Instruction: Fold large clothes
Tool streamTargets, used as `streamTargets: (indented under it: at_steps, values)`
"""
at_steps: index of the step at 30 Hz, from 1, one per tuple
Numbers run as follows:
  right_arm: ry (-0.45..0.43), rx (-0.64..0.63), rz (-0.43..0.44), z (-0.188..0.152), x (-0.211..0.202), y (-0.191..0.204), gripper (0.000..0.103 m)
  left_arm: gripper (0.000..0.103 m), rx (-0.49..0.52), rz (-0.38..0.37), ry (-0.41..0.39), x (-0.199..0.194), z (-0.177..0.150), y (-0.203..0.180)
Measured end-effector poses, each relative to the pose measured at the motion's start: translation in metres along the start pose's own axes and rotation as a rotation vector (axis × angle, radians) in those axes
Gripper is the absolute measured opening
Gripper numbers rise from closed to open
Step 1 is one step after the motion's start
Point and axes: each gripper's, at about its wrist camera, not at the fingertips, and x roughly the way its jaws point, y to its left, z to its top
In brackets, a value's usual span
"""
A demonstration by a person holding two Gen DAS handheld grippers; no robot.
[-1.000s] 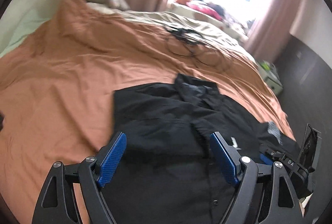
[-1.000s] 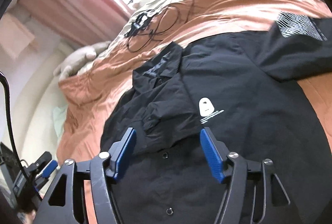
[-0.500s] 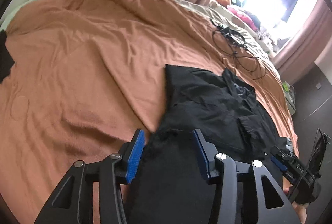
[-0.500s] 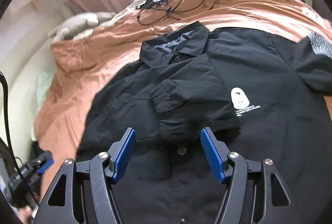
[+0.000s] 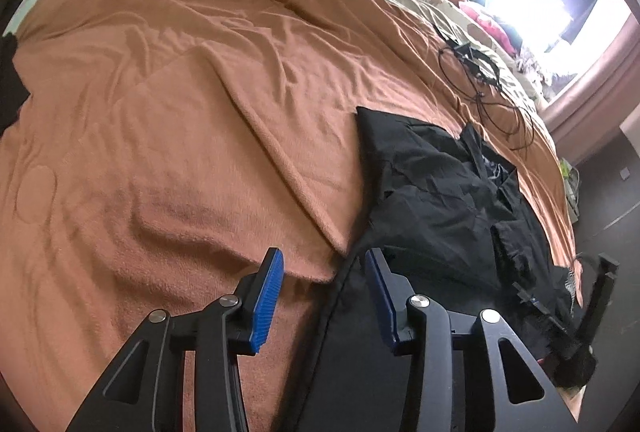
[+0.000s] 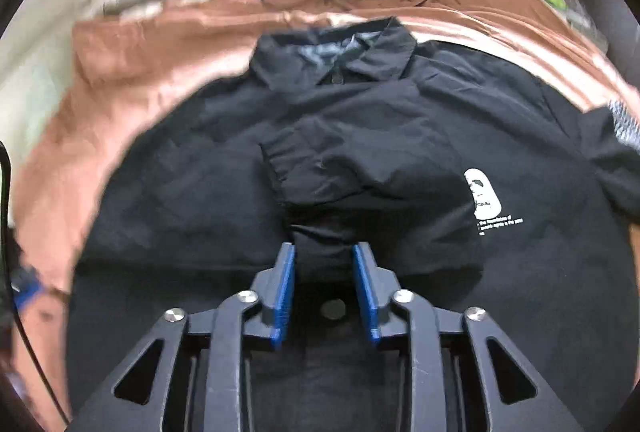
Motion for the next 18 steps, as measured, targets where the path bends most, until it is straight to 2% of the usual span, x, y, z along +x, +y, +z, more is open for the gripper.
streamTargets:
  at_steps: [6, 7, 13, 18]
  values:
    - [-0.107, 0.122, 0.05, 0.012, -0.045, -0.04, 0.024, 0.045, 0.03, 0.009, 0.003, 0.001, -0.002, -0.011]
    - [-0.125, 0.15, 0.055, 0.013, -0.052, -0.05, 0.012, 0.045, 0.034, 0.01, 0.005, 0.002, -0.003, -0.012]
    - [-0.197, 0.349, 0.024, 0.012, -0.078, -0.115, 0.012, 0.045, 0.068, 0.011, -0.011, 0.003, -0.004, -0.026]
    - [-0.171, 0.466, 0.029, 0.001, -0.075, -0.152, 0.015, 0.045, 0.11, 0.031, -0.01, 0.01, -0.008, -0.041]
